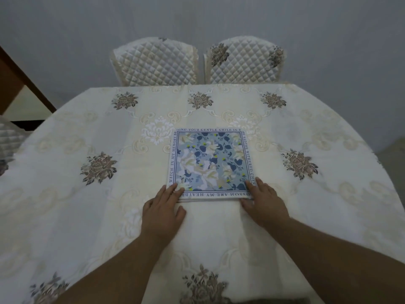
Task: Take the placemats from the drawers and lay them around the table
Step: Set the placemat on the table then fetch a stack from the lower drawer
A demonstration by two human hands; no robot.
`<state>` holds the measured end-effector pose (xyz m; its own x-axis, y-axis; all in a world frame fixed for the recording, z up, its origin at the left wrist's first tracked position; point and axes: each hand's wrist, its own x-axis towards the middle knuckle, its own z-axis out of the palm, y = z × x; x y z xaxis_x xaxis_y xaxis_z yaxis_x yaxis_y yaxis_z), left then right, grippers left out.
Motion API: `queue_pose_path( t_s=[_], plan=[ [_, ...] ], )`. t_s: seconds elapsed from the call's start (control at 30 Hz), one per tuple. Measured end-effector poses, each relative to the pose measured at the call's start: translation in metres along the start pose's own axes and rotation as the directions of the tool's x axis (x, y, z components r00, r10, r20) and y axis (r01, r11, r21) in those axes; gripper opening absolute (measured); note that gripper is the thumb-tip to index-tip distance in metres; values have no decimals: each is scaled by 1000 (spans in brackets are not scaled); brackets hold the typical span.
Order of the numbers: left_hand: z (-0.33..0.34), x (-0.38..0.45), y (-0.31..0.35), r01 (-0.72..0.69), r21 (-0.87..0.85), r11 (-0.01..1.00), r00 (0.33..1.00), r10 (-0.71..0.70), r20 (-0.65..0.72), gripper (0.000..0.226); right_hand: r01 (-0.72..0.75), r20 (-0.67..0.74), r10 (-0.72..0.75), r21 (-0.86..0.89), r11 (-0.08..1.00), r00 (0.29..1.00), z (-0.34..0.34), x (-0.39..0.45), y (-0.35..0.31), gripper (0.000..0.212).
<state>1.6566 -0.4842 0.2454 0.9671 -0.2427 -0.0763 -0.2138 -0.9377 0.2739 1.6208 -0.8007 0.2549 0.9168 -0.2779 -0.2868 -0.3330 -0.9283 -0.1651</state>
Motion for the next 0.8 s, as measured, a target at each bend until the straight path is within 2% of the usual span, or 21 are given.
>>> queue_pose_path(
  t_s=[0.07,0.1,0.17,0.23,0.33,0.43,0.53,0.6,0.67,0.8],
  plan=[
    [-20,6,7,42,-13,999,984,-40,175,67,-3,251,18,-58,998,968,-46,1,-16,67],
    [-35,9,12,74,-19,997,957,-66,282,71,24,318,-2,-68,997,948,-69,-5,-28,64],
    [-72,10,21,127,-75,989,921,-89,380,83,102,315,-95,-6,995,944,-110,-33,-54,63],
    [-116,-6,32,120,-192,974,944,-52,327,89,151,218,-168,93,984,961,-143,-76,-78,64],
    [-186,-53,45,74,-252,965,978,-21,207,78,217,58,-237,241,946,970,-181,-139,-106,61],
    [-245,-116,44,127,-195,973,990,-112,84,69,348,-41,-349,259,901,936,-203,-186,-131,66],
    [-282,-198,34,235,-140,962,968,-245,-59,64,469,-101,-461,290,834,882,-216,-225,-157,68],
    [-298,-257,27,330,-160,930,927,-352,-130,68,578,-118,-572,295,761,812,-218,-250,-176,69],
    [-305,-318,23,440,-191,878,863,-472,-182,71,694,-123,-691,267,669,713,-216,-277,-195,69],
    [-305,-438,20,646,-240,724,675,-690,-261,66,837,-90,-844,219,502,529,-196,-341,-241,68]
  ],
)
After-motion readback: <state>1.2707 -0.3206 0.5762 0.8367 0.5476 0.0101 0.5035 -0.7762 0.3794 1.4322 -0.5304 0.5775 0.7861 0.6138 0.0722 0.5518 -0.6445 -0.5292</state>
